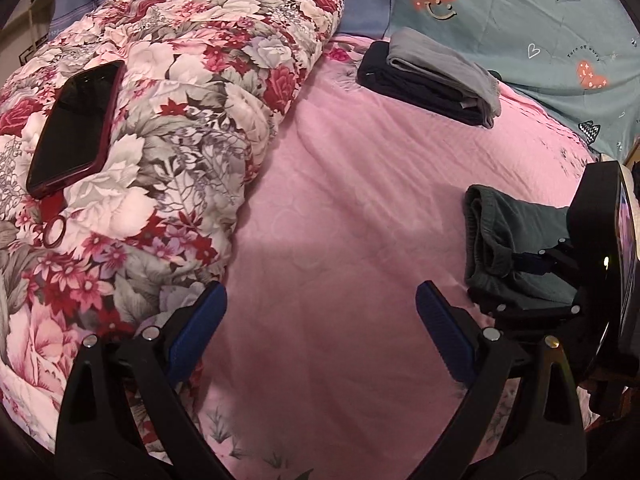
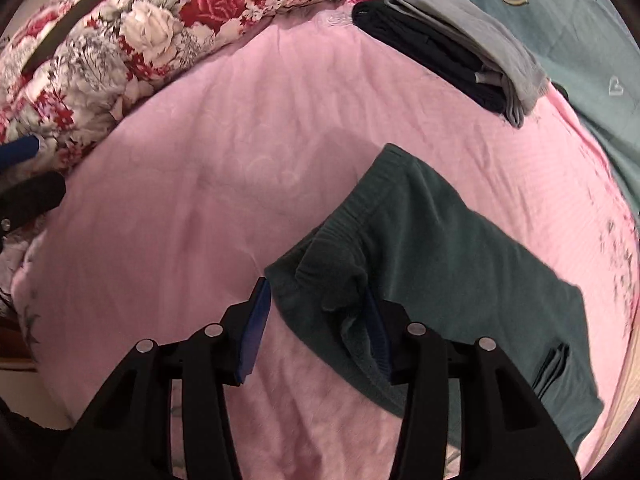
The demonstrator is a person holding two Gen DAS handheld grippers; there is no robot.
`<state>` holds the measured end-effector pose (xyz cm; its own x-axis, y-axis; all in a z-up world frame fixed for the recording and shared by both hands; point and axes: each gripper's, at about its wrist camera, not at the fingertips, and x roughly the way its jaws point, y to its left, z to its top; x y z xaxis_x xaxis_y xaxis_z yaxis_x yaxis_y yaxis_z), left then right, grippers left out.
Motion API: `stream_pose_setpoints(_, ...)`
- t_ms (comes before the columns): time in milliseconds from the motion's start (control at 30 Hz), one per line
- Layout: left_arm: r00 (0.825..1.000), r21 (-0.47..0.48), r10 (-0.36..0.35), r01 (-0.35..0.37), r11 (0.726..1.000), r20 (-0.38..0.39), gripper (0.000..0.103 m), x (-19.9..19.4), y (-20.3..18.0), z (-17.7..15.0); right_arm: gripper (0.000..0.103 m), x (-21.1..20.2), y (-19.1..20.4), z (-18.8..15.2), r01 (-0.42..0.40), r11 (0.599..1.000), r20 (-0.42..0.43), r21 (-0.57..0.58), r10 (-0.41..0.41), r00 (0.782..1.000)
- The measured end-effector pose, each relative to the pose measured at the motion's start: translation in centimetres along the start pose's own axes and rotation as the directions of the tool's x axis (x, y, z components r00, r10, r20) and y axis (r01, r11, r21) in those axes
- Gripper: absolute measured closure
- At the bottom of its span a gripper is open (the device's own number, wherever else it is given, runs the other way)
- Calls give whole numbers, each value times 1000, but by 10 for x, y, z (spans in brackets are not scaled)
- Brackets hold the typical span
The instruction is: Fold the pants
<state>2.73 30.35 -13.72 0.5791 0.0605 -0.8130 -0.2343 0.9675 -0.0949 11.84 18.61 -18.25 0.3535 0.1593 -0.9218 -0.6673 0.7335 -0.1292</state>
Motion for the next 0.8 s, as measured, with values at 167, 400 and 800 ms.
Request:
stream_pose_setpoints(167, 1000, 11, -10, 10, 1000, 5, 6, 2, -5, 7, 57, 3, -1, -2, 1, 999, -2, -36, -2, 1000)
stream_pose_setpoints(400, 1000, 22, -9, 9, 1000, -4, 6, 6, -9, 15, 87, -26, -29, -5, -26, 995, 64, 100, 20, 998)
stream_pose_setpoints(800, 993, 227, -119, 115, 967, 2, 6, 2, -113, 41, 88, -122, -191, -83, -523, 617, 528, 588, 197, 826)
